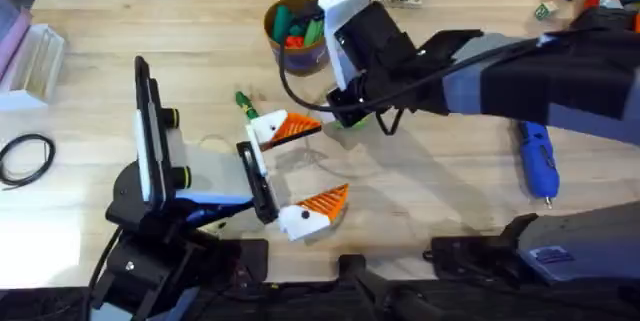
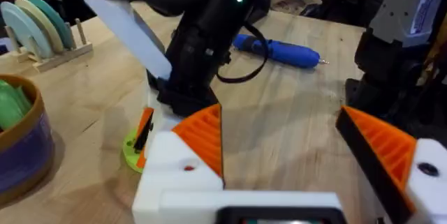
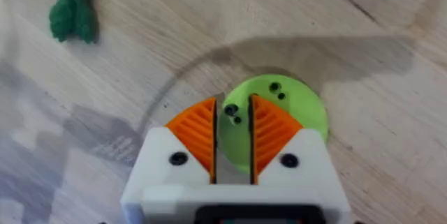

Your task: Pick up the gripper from the table and insert it into the empty holder that is missing its gripper. Then pick up a screw, insert it into the mounting hole, and use the screwdriver to tighten it. Finally, clean up the table by picking up the vegetable and placing it into the bucket.

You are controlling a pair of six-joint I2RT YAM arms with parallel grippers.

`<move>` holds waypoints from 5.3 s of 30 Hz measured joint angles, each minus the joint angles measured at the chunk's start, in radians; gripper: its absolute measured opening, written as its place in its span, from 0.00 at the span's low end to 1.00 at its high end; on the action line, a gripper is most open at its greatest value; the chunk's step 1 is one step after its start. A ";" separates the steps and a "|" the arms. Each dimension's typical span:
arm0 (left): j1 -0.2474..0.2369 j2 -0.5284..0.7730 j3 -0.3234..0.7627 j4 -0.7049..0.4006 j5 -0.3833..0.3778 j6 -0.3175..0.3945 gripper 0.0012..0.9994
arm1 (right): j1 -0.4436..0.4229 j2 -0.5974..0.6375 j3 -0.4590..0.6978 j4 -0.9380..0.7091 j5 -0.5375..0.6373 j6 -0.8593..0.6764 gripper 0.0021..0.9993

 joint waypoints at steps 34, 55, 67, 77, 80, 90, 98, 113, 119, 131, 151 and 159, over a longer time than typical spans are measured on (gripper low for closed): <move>0.000 0.000 0.000 0.000 0.000 0.000 0.99 | -0.035 -0.124 0.094 -0.195 0.082 -0.001 0.00; 0.000 0.000 0.000 0.000 0.000 0.000 0.99 | 0.263 -0.201 0.642 -0.664 0.054 0.005 0.00; 0.000 0.000 0.000 0.000 0.000 0.000 0.99 | 0.356 -0.078 0.643 -0.655 0.047 0.089 0.00; 0.000 0.000 0.000 0.000 0.000 0.000 0.99 | 0.365 -0.070 0.643 -0.655 0.047 0.107 0.00; 0.000 0.000 0.000 0.000 0.000 0.000 0.99 | 0.365 -0.070 0.643 -0.655 0.047 0.107 0.00; 0.000 0.000 0.000 0.000 0.000 0.000 0.99 | 0.365 -0.068 0.643 -0.667 0.047 0.107 0.00; 0.000 0.001 0.000 -0.003 0.004 -0.005 0.99 | 0.365 -0.008 0.643 -0.658 0.047 0.107 0.00; -0.005 0.001 0.000 -0.004 0.027 -0.009 0.99 | 0.365 0.000 0.652 -0.679 0.043 0.110 0.00; -0.006 0.001 -0.001 -0.004 0.030 -0.009 0.99 | 0.365 0.000 0.653 -0.685 0.043 0.110 0.00; -0.005 0.001 -0.001 -0.003 0.026 -0.009 0.99 | 0.365 -0.016 0.655 -0.729 0.035 0.110 0.00; -0.005 0.001 -0.002 -0.002 0.022 -0.004 0.99 | 0.366 -0.016 0.655 -0.711 0.033 0.110 0.00; -0.005 0.001 -0.002 -0.002 0.022 -0.004 0.99 | 0.366 -0.016 0.655 -0.711 0.021 0.110 0.00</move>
